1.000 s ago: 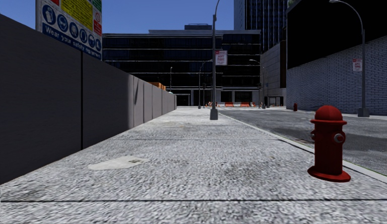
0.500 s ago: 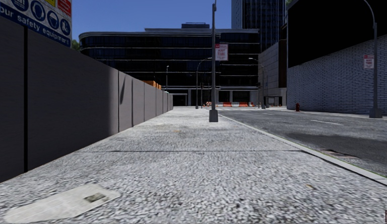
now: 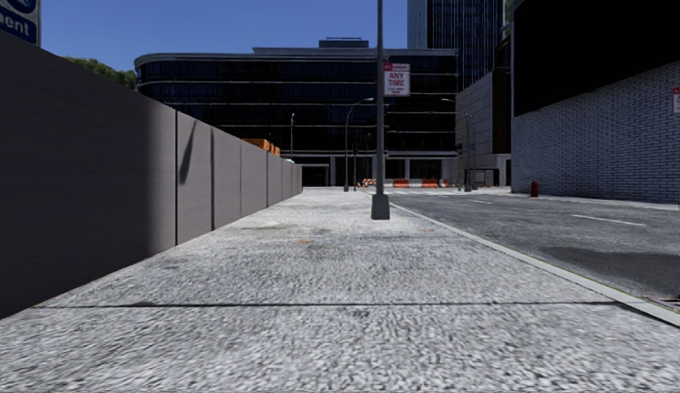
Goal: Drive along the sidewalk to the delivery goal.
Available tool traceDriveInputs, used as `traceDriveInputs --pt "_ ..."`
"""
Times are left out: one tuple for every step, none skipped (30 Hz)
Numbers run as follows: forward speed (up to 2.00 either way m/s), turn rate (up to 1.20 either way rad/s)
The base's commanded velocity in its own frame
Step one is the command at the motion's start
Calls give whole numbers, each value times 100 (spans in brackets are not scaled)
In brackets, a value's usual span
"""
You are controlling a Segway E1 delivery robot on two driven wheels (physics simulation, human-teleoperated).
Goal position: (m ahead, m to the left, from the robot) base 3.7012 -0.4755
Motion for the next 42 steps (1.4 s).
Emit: traceDriveInputs --pt "200 0" --pt "200 0" --pt "200 0" --pt "200 0" --pt "200 0" --pt "200 0" --pt "200 0" --pt "200 0" --pt "200 0" --pt "200 0" --pt "200 0" --pt "200 0" --pt "200 0" --pt "200 -1" --pt "200 -4" --pt "200 -5" --pt "200 -5" --pt "200 -6" --pt "200 -9" --pt "200 -11" --pt "200 -11" --pt "200 -17" --pt "200 -19" --pt "200 -20" --pt "200 -20" --pt "200 -20" --pt "200 -20" --pt "200 -20" --pt "200 -20" --pt "200 -20" --pt "200 -20" --pt "200 -20" --pt "200 -20" --pt "200 -20" --pt "200 -20" --pt "200 -20" --pt "200 -20" --pt "200 -20" --pt "200 -20" --pt "200 -20" --pt "197 -20" --pt "166 -20"
